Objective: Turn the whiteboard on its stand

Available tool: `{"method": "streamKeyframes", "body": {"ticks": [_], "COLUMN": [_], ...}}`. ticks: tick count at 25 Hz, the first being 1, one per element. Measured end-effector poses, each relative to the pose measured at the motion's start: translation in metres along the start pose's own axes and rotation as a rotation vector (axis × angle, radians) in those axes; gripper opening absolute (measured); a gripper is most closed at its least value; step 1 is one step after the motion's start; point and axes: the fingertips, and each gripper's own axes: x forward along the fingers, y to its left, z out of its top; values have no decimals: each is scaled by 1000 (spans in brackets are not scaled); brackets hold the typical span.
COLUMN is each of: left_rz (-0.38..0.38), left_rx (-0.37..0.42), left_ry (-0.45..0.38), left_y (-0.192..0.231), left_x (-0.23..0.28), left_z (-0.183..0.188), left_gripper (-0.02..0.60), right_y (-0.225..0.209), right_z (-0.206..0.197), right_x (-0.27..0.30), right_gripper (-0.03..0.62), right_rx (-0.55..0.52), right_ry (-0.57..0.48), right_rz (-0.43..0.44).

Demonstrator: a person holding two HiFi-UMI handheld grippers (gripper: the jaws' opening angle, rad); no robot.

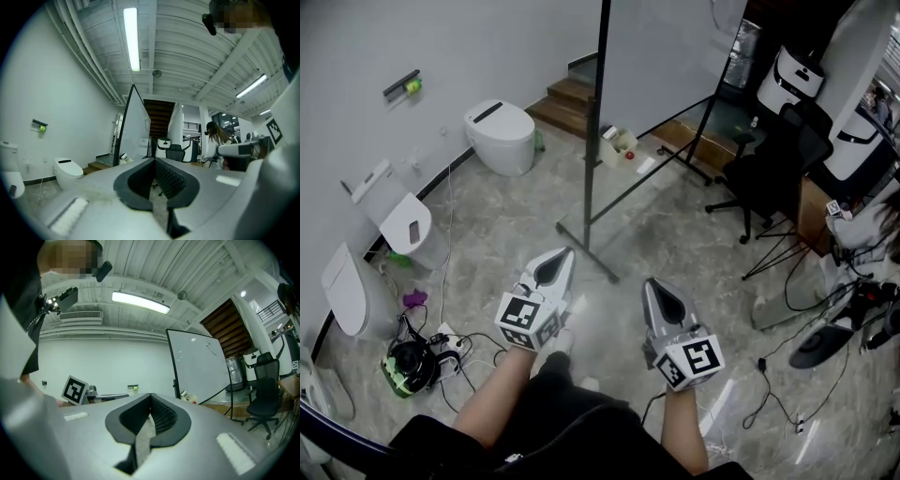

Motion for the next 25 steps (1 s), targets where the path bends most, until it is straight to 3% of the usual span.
{"method": "streamKeyframes", "body": {"ticks": [11, 17, 25], "left_rz": [-57, -87, -167], "left_rx": [-27, -1, -61], "left_ry": [-22, -4, -21], "left_y": [48, 80, 115], "left_x": [52, 94, 150], "left_z": [4, 8, 22], "left_gripper": [2, 3, 1], "right_y": [-27, -47, -71], "right_z": [6, 8, 15], "right_x": [60, 101, 145], "right_gripper": [8, 8, 9], "right_rx": [2, -22, -34], "right_ry": [-18, -7, -14], "right_rz": [-25, -52, -129]}}
